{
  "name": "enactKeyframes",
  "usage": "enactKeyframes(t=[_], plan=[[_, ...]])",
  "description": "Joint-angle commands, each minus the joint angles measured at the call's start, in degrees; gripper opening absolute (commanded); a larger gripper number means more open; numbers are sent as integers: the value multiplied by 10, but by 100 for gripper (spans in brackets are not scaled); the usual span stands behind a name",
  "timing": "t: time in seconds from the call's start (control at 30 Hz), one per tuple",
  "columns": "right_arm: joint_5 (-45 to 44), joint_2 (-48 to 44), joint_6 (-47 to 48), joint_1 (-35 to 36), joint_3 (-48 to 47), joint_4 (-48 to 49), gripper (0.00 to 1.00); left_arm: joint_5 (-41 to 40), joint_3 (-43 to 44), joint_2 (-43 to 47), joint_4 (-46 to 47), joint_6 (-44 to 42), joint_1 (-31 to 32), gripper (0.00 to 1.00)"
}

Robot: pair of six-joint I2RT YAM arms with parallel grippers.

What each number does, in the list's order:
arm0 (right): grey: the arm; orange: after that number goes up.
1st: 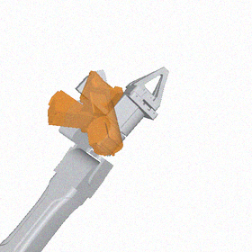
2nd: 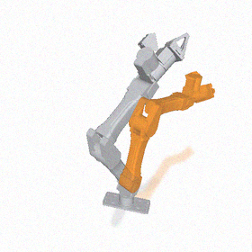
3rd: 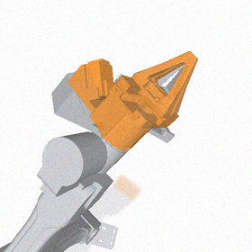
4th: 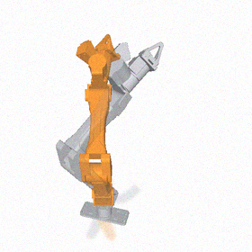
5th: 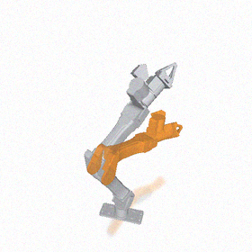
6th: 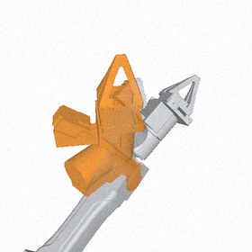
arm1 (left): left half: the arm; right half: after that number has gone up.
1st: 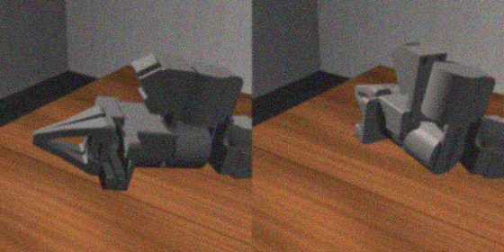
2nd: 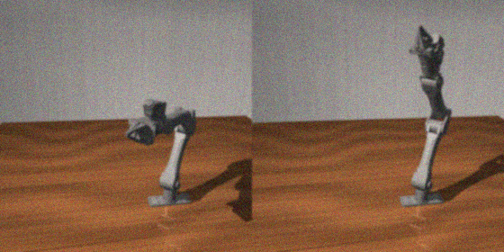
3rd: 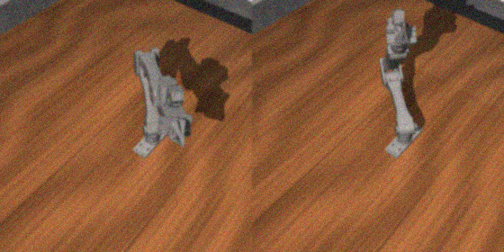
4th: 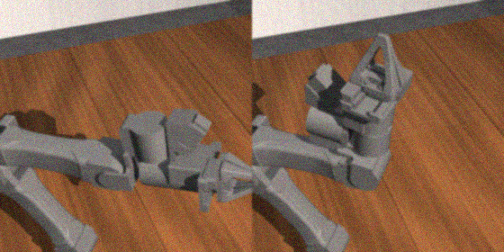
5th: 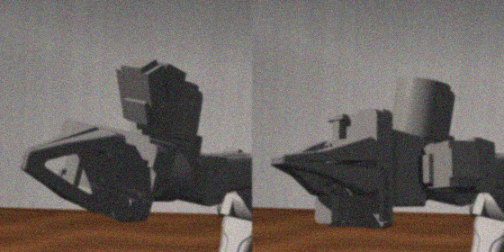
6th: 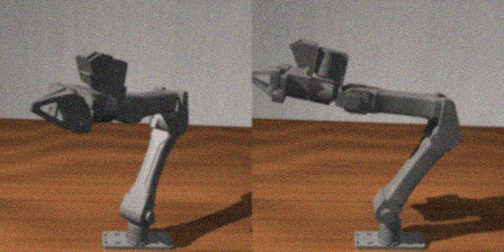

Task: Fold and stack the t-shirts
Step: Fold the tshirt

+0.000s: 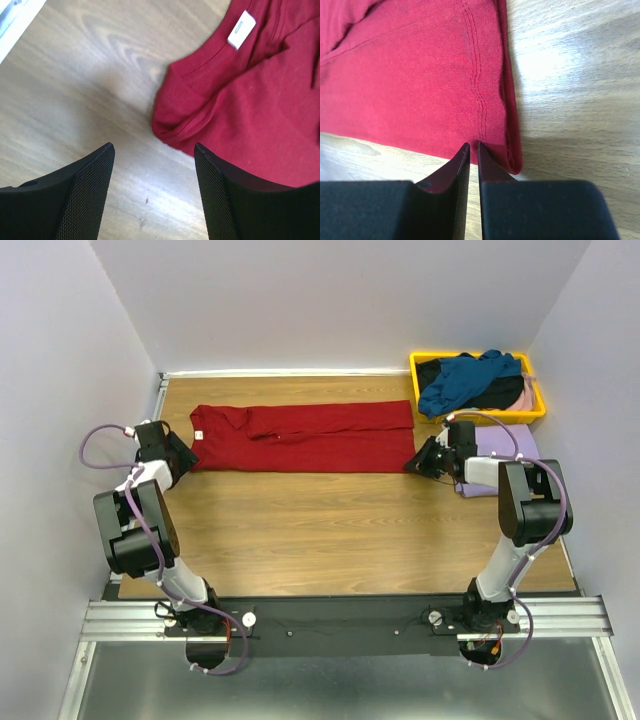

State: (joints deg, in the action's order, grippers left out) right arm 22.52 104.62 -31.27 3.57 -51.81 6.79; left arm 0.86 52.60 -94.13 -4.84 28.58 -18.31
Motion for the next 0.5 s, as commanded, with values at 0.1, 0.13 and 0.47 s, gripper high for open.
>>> enactKeyframes(t=[0.1, 0.13, 0.47], plan=[[-5, 16, -11, -19, 28, 4, 18, -4, 38, -34, 0, 1, -3, 66], [-5, 16, -11, -20, 29, 3, 17, -4, 40, -39, 0, 2, -3, 65], [-20, 23, -24, -33, 33, -2, 17, 3, 55, -86, -8, 4, -2, 55]])
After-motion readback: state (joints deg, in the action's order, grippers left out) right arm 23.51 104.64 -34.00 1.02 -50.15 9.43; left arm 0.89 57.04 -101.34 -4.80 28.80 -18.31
